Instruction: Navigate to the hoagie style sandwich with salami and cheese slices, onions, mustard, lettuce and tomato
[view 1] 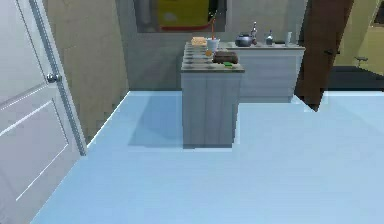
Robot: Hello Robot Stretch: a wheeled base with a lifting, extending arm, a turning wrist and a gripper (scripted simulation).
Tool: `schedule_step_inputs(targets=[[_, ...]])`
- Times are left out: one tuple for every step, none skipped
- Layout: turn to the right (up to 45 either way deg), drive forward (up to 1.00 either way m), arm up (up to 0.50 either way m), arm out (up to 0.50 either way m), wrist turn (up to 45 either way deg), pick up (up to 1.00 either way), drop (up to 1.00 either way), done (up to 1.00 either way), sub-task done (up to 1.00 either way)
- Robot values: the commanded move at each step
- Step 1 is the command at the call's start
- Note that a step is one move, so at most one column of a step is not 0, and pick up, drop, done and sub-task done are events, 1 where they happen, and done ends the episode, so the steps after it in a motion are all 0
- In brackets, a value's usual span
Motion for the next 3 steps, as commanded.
schedule_step_inputs(targets=[[-18.0, 0.00, 0.00, 0.00, 0.0, 0.00, 0.00, 0.00, 0.00], [0.0, 1.00, 0.00, 0.00, 0.0, 0.00, 0.00, 0.00, 0.00], [0.0, 0.85, 0.00, 0.00, 0.0, 0.00, 0.00, 0.00, 0.00]])
